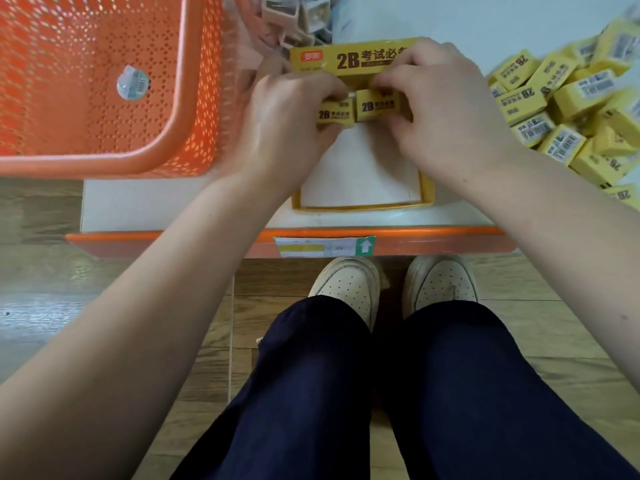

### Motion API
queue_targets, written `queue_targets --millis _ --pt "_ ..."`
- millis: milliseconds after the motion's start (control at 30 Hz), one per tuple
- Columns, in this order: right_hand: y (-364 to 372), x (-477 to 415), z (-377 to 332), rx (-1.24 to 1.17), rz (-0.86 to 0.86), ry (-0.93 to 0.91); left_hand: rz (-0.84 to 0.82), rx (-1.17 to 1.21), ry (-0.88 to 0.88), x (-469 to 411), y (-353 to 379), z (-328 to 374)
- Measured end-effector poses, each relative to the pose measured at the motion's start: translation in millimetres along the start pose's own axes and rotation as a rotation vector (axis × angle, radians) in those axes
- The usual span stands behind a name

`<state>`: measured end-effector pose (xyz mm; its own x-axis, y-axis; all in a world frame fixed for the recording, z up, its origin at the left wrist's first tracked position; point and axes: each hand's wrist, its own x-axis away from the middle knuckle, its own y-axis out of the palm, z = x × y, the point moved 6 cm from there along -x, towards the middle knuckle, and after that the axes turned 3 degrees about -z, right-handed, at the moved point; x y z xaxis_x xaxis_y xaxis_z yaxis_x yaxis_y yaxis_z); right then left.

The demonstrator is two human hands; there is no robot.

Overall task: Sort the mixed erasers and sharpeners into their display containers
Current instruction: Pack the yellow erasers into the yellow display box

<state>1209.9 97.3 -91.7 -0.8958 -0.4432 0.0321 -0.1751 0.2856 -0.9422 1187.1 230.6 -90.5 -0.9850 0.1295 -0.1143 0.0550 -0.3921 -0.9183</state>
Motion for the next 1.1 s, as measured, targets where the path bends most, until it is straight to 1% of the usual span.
queue_targets --millis 200,367,467,633,733,900,1100 --pt "6 -8 -8 0.021 0.04 -0.001 0.055 -0.006 -0.009 0 3 -9" --pt "9 -7 -9 0.026 0.078 0.047 0.118 0.023 -0.135 9 2 -20" --pt "8 -8 -8 0.026 0.085 0.063 0.139 -0.048 -0.179 11 1 -21" --pt "7 0 3 0.048 0.086 0.102 0.065 0.1 -0.135 7 13 -18" --pt "4 10 12 0.034 0.104 0.112 0.066 0.163 -0.117 6 17 -9" --pt "2 25 24 0.024 0.154 0.157 0.077 0.178 -0.106 3 25 6" --pt "4 27 28 -0.013 0.259 0.115 0.113 0.183 -0.11 3 26 6"
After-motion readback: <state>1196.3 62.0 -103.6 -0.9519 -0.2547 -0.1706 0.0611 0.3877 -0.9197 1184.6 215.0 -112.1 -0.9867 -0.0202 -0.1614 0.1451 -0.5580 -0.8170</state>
